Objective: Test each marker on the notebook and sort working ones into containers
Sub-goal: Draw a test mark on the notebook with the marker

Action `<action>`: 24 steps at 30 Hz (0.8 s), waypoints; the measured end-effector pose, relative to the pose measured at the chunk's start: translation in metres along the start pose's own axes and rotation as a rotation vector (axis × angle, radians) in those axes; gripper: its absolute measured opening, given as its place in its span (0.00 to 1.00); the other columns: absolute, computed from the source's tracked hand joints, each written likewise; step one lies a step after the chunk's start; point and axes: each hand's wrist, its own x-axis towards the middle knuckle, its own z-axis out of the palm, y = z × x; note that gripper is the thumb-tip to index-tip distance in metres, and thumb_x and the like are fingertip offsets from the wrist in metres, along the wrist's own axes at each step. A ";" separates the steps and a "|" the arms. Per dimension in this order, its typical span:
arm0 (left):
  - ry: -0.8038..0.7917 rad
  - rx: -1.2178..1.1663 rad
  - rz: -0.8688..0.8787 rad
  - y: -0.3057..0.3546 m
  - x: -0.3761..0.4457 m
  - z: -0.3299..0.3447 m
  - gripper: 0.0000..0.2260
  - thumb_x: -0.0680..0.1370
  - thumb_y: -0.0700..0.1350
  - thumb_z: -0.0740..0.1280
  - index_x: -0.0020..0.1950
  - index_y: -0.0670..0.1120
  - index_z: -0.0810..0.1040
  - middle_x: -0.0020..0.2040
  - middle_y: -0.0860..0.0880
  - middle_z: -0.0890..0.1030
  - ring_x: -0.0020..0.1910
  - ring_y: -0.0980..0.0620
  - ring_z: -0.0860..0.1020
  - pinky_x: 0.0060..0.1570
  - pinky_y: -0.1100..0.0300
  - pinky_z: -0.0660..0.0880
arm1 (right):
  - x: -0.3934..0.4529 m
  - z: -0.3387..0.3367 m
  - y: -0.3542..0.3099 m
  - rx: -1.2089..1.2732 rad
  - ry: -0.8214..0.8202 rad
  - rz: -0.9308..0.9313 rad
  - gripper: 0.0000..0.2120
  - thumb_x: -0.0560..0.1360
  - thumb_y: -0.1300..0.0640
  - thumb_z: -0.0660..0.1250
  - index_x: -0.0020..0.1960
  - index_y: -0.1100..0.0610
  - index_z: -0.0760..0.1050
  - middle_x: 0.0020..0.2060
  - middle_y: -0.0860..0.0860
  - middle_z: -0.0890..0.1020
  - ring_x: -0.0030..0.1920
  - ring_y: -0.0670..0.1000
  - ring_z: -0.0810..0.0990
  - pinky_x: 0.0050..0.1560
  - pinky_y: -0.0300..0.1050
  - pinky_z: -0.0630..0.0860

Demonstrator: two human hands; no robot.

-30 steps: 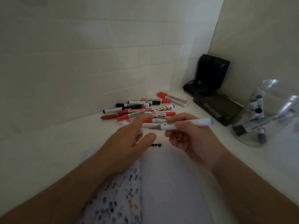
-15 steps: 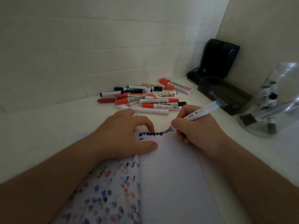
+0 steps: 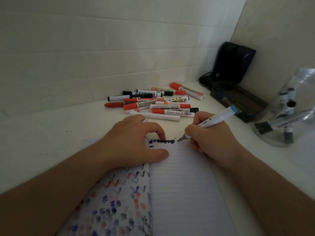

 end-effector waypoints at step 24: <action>0.011 0.020 0.009 0.001 0.000 0.001 0.19 0.69 0.74 0.67 0.57 0.72 0.71 0.49 0.63 0.64 0.54 0.57 0.66 0.56 0.54 0.68 | -0.002 0.001 0.001 0.068 0.018 0.003 0.07 0.73 0.64 0.72 0.41 0.62 0.74 0.29 0.55 0.81 0.27 0.48 0.77 0.28 0.39 0.75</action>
